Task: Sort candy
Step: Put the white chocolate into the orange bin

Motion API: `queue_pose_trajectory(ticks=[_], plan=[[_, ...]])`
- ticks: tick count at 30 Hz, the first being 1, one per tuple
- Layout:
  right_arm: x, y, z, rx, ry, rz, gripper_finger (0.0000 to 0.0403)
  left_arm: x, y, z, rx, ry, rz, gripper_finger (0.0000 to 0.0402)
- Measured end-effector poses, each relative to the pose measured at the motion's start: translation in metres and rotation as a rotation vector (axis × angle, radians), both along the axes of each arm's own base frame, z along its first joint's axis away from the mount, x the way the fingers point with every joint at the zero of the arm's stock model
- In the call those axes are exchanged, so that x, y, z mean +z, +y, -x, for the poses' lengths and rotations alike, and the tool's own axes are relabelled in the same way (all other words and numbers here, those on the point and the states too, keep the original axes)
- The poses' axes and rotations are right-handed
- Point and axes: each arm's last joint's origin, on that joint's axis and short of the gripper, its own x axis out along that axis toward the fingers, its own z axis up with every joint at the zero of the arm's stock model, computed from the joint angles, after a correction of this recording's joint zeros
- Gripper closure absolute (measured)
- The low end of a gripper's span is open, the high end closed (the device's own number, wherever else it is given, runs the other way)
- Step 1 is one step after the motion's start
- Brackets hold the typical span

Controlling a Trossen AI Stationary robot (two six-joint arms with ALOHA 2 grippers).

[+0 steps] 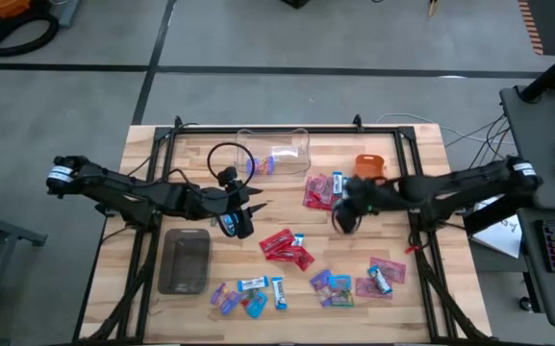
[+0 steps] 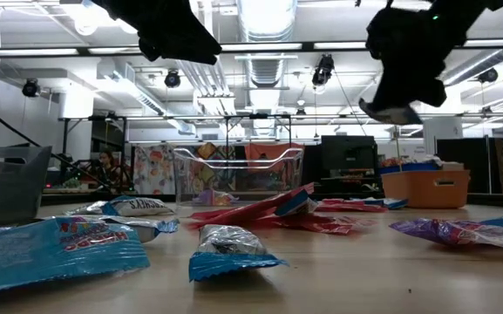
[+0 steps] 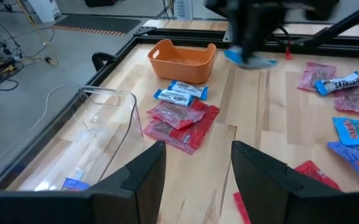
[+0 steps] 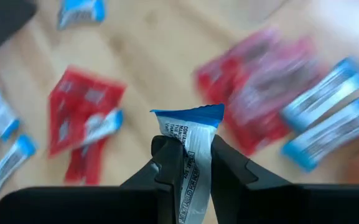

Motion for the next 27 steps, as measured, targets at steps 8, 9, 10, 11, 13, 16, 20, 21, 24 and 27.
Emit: queue_pose_trajectory(ticks=[8, 9, 10, 11, 13, 16, 20, 21, 24, 27], plan=[[0.003, -0.07, 0.018, -0.215, 0.092, 0.157, 0.0349, 0.0, 0.0, 0.0, 0.009, -0.01, 0.019, 0.0235], [0.001, -0.078, 0.021, -0.241, 0.123, 0.163, 0.0349, 0.0, 0.0, 0.0, 0.009, -0.012, 0.02, 0.0235], [-0.002, -0.086, 0.024, -0.274, 0.156, 0.168, 0.0349, 0.0, 0.0, 0.0, 0.009, -0.012, 0.02, 0.0235], [-0.005, -0.094, 0.027, -0.308, 0.194, 0.172, 0.0349, 0.0, 0.0, 0.0, 0.009, -0.011, 0.02, 0.0235], [-0.01, -0.107, 0.033, -0.36, 0.257, 0.165, 0.0349, 0.0, 0.0, 0.0, 0.009, -0.011, 0.02, 0.0235], [-0.017, -0.119, 0.04, -0.411, 0.33, 0.14, 0.0349, 0.0, 0.0, 0.0, 0.009, -0.011, 0.02, 0.0235], [-0.023, -0.125, 0.04, -0.41, 0.371, 0.133, 0.0346, 0.0, 0.0, 0.0, 0.009, -0.01, 0.02, 0.0235], [-0.024, -0.126, 0.04, -0.409, 0.375, 0.131, 0.0342, 0.0, 0.0, 0.0, 0.009, -0.01, 0.02, 0.0235], [-0.025, -0.126, 0.039, -0.408, 0.382, 0.129, 0.0324, 0.0, 0.0, 0.0, 0.009, -0.01, 0.02, 0.0235], [-0.026, -0.127, 0.038, -0.408, 0.383, 0.129, 0.0302, 0.0, 0.0, 0.0, 0.009, -0.009, 0.019, 0.0235]])
